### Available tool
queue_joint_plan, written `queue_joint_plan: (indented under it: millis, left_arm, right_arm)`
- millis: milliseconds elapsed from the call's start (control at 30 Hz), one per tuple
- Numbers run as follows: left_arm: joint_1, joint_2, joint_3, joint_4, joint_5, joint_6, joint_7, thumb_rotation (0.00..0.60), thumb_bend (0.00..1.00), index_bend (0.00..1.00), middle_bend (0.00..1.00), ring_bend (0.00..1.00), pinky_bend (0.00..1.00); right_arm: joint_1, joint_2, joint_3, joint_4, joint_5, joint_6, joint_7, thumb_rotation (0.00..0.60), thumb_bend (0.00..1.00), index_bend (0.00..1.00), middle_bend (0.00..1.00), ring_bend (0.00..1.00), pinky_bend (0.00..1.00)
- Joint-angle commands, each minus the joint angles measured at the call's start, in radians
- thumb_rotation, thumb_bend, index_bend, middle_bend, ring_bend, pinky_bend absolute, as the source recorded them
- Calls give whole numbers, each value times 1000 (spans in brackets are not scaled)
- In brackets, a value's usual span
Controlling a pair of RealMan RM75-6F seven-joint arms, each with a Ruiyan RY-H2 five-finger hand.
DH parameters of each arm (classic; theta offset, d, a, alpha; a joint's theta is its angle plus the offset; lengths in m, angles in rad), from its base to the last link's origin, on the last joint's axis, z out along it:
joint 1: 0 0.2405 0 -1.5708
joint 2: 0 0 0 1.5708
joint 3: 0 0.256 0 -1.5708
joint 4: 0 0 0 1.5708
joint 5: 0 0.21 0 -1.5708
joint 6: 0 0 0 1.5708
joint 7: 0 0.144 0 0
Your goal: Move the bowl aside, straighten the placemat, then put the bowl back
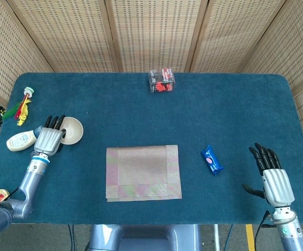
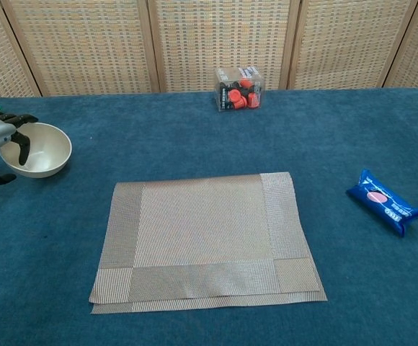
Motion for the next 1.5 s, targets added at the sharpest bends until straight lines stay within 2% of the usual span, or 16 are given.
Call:
queue_joint_plan:
  millis: [33, 333, 500, 700, 867, 1100, 1300, 1500]
  left_arm:
    - [14, 23, 0, -30, 3, 10, -1, 600, 277, 351, 0, 0, 0]
    - [58, 120, -12, -154, 17, 82, -17, 600, 202, 121, 0, 0, 0]
    - [82, 177, -16, -239, 45, 148, -28, 600, 199, 98, 0, 0, 0]
    - [123, 207, -7, -372, 117, 261, -60, 600, 199, 120, 0, 0, 0]
    - [142, 191, 31, -454, 214, 335, -30, 600, 199, 159, 0, 0, 0]
    - [161, 168, 99, -576, 332, 376, 55, 600, 200, 212, 0, 0, 0]
    - [187, 124, 156, -610, 395, 380, 103, 600, 200, 275, 0, 0, 0]
    - [211, 79, 203, -595, 434, 365, 143, 600, 203, 361, 0, 0, 0]
  right_arm:
    - [-1, 1, 0, -1, -1, 2, 3, 600, 169, 0, 0, 0, 0]
    - [-3, 6, -5, -9, -17, 11, 6, 600, 169, 0, 0, 0, 0]
    - [-6, 8, -8, -13, -26, 19, 7, 600, 169, 0, 0, 0, 0]
    - [-7, 9, -9, -16, -28, 21, 3, 600, 169, 0, 0, 0, 0]
    - [-9, 7, -15, -22, -38, 26, -5, 600, 168, 0, 0, 0, 0]
    - [-10, 7, -13, -23, -41, 30, -12, 600, 169, 0, 0, 0, 0]
    - [-11, 3, -16, -25, -45, 30, -21, 600, 169, 0, 0, 0, 0]
    - [-11, 2, -17, -27, -47, 30, -24, 600, 169, 0, 0, 0, 0]
